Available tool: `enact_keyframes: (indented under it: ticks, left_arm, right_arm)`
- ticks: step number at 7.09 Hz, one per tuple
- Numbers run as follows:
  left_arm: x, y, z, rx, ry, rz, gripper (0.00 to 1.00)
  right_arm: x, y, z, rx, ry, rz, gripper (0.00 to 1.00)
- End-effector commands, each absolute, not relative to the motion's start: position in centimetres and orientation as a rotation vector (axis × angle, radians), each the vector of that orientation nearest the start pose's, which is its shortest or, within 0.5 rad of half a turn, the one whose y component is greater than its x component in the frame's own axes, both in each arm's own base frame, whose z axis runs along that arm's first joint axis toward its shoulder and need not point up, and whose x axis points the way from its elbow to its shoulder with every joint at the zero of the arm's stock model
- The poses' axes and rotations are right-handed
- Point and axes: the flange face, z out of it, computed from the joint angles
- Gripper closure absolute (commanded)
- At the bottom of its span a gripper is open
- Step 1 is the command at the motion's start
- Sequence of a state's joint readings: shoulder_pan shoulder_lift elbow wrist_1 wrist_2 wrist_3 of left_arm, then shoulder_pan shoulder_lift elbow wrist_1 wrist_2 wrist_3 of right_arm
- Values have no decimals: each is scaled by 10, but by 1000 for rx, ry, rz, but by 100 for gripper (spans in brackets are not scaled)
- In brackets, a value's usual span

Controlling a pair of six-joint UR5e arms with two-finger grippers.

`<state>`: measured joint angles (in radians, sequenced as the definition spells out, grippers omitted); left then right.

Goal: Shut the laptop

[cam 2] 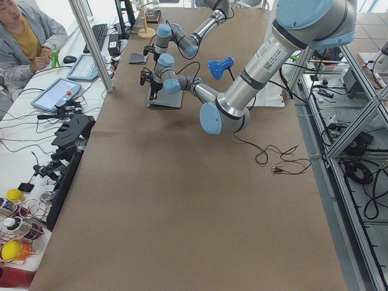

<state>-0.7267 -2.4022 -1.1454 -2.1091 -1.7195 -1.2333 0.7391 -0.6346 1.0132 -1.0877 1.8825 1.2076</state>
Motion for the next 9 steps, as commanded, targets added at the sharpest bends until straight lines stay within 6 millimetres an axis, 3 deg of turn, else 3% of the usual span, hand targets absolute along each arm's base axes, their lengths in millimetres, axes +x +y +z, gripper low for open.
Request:
enact_keyframes:
  ticks: [1, 2, 3, 4, 5, 6, 7, 8, 9]
  left_arm:
    - [538, -636, 275, 350, 875, -279, 100]
    - [522, -644, 265, 330, 909, -274, 100]
    - [484, -650, 242, 310, 974, -254, 100]
    - [453, -646, 243, 261, 996, -242, 100]
    - [405, -632, 260, 222, 1040, -233, 100]
    - [341, -621, 282, 202, 1077, -227, 100]
    - [282, -590, 309, 235, 1089, -126, 100]
    - [209, -561, 348, 233, 1084, -112, 100]
    - [137, -537, 389, 223, 1087, -109, 100]
  right_arm:
    - [-557, -646, 258, 164, -892, 201, 100]
    - [-524, -666, 239, 147, -940, 214, 100]
    - [-471, -683, 228, 107, -1008, 212, 100]
    - [-403, -686, 241, 85, -1068, 225, 100]
    - [-351, -680, 268, 89, -1089, 224, 100]
    - [-293, -673, 297, 88, -1094, 228, 100]
    - [-224, -665, 334, 105, -1102, 207, 100]
    - [-164, -650, 374, 131, -1105, 183, 100]
    - [-112, -627, 433, 154, -1080, 140, 100]
